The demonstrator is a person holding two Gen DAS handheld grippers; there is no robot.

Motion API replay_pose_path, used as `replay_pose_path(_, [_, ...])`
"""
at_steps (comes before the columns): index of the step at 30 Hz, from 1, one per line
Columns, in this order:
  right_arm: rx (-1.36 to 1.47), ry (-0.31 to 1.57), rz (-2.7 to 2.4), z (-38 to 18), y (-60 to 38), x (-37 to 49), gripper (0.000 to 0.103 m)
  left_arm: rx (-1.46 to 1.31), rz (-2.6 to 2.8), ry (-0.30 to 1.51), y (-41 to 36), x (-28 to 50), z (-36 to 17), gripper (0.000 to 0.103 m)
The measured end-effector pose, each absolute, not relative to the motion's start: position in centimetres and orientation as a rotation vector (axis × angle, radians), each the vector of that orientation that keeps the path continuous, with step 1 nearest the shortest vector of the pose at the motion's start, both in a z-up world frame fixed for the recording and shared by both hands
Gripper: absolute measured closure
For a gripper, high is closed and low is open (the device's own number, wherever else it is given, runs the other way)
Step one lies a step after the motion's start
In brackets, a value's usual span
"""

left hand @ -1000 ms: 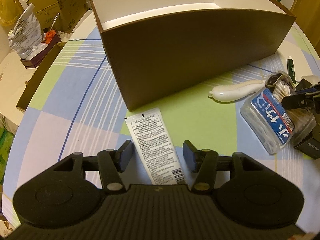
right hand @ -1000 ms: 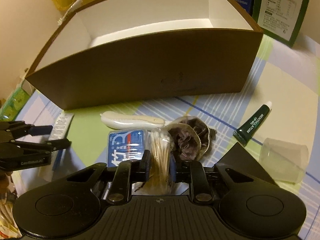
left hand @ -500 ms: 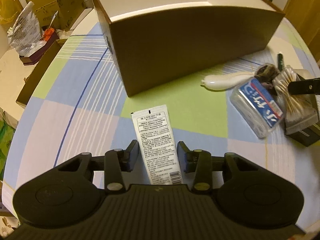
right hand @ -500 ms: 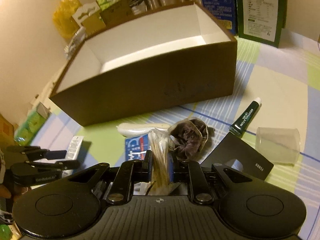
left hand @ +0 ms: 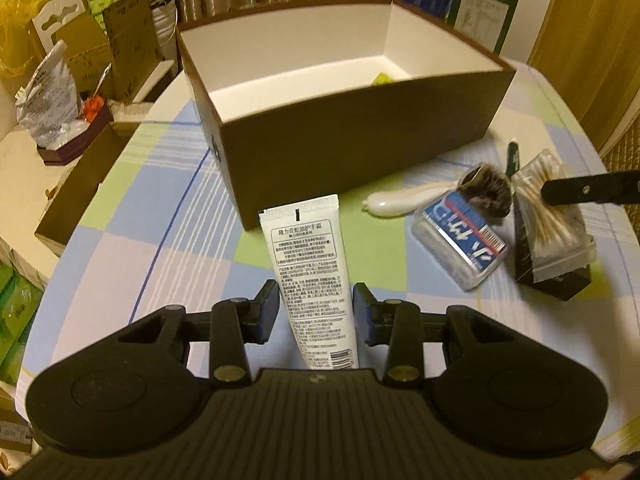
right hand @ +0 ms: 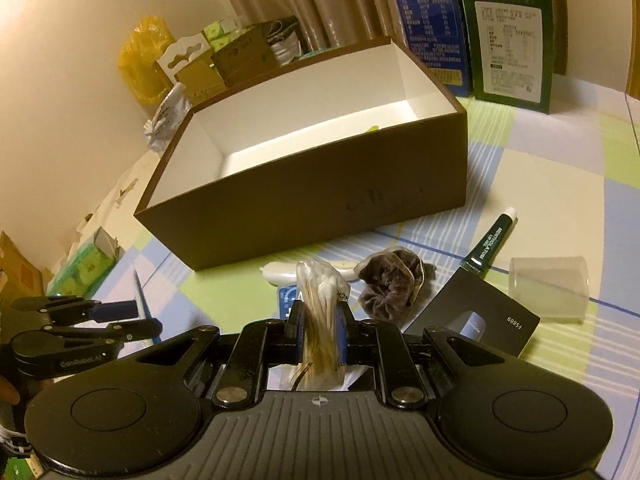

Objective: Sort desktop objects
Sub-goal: 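Grasp the bagged cotton swabs with the right tool while the left tool grasps the blue hand cream tube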

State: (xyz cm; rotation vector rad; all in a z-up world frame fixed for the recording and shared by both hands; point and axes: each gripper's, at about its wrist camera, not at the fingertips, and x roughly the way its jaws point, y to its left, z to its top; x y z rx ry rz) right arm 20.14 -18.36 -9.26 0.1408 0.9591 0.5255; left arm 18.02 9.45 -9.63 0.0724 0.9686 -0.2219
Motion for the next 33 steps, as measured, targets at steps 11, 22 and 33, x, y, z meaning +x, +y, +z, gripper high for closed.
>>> replay_pose_path(11, [0.140, 0.949, 0.525, -9.0, -18.2, 19.7, 0.091, 0.047, -0.246, 0.955, 9.5, 18.5, -9.4, 0.100])
replay_pose_path(22, [0.151, 0.955, 0.467, -8.9, -19.7, 19.5, 0.091, 0.216, -0.341, 1.022, 7.9, 20.3, -12.8, 0.067])
replay_pose_path(33, [0.178, 0.969, 0.434, -9.3, -20.5, 19.3, 0.091, 0.386, -0.439, 1.056, 6.0, 20.5, -15.2, 0.076])
